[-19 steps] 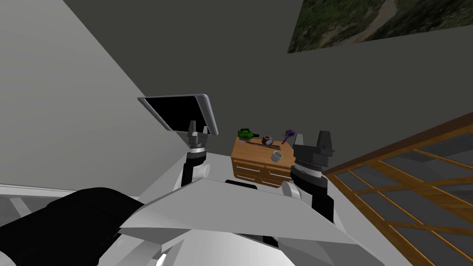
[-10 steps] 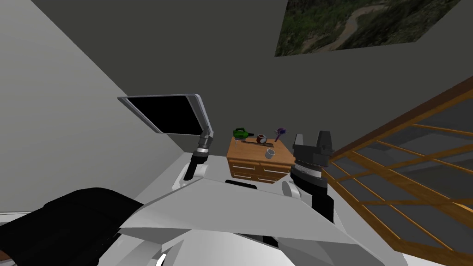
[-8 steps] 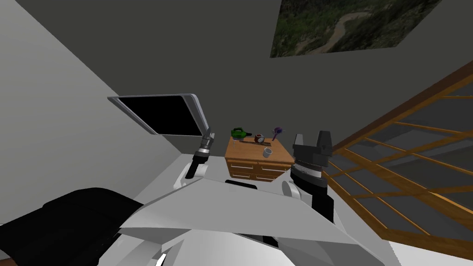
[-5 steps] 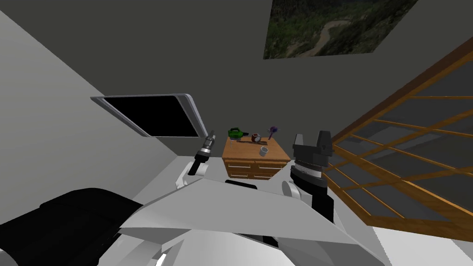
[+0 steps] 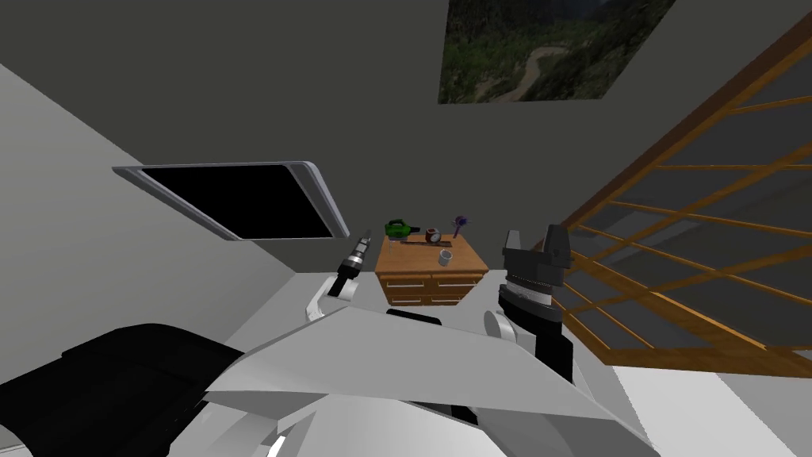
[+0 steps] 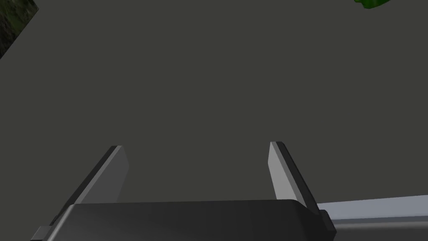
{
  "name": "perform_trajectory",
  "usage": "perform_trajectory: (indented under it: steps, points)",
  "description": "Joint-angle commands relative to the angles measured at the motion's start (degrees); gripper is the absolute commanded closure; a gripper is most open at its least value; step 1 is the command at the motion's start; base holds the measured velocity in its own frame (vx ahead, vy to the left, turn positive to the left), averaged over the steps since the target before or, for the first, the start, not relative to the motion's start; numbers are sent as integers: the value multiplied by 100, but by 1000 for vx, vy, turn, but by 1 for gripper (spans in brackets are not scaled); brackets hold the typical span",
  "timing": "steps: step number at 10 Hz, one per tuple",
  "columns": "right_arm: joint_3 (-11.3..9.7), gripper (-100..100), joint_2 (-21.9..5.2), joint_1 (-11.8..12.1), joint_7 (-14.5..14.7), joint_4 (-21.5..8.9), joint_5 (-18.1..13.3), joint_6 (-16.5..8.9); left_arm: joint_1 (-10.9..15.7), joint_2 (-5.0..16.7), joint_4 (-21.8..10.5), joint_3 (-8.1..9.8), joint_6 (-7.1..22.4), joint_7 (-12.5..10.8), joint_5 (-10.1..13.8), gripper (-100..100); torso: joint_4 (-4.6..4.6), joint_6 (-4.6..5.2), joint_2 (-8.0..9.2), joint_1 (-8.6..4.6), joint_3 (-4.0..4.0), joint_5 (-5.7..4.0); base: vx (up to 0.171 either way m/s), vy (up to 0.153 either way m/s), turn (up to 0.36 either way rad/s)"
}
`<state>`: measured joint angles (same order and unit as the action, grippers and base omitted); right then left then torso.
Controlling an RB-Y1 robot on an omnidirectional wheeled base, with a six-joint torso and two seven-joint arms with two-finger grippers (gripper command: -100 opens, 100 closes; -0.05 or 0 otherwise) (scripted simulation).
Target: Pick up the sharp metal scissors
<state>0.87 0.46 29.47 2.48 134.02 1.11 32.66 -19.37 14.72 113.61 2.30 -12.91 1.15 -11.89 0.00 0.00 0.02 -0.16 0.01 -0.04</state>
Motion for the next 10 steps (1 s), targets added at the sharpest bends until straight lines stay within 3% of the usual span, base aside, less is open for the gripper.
perform_trajectory:
  steps: [1, 6, 10]
  points:
    - [0, 0, 0, 0, 0, 0, 0, 0, 79, 135, -240, 7, 208, 112, -105, -100, 0, 0, 0, 0, 0, 0, 2, -60, -180]
    - [0, 0, 0, 0, 0, 0, 0, 0, 331, 460, -1050, 29, 643, 433, -404, -100, 0, -2, 1, 3, 0, 0, 1, -59, -133]
    - [1, 0, 0, 1, 0, 0, 0, 0, 463, 639, -1500, 41, 868, 598, -556, -100, 1, -3, 1, 5, 1, 0, 4, -42, -88]
